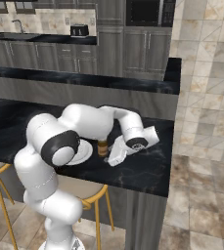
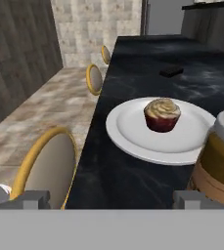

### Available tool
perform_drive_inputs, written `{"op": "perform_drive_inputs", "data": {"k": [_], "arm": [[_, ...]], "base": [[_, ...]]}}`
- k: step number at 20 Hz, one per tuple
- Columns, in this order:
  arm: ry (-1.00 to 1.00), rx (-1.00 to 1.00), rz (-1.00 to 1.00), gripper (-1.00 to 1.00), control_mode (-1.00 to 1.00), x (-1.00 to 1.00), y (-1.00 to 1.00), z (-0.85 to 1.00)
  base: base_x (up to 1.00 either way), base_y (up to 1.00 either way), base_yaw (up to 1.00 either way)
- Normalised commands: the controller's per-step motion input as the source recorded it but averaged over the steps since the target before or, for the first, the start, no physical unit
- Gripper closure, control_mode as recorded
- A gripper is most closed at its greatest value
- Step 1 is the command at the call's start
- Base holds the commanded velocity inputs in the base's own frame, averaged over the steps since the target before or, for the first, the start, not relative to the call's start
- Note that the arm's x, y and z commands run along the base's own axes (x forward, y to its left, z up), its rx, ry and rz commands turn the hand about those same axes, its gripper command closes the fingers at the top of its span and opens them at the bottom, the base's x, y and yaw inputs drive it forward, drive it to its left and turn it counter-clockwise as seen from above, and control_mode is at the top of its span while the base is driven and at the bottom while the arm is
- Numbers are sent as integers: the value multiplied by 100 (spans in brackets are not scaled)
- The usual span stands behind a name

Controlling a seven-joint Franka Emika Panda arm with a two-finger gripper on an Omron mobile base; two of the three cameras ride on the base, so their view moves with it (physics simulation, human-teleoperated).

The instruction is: Take the cinnamon bottle from the cabinet and place it on the dining table, next to the plate with the cupcake. Then take the chocolate from the dining counter and place it on the cupcake plate.

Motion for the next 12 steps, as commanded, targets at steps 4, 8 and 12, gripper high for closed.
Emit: {"op": "perform_drive_inputs", "data": {"k": [4,8,12], "arm": [[7,0,0,-100,-100,-58,1,40],[3,-10,-5,-100,-100,-57,15,28],[0,-20,-13,-100,-100,-51,33,19]], "base": [[0,0,0],[0,0,0],[0,0,0]]}}
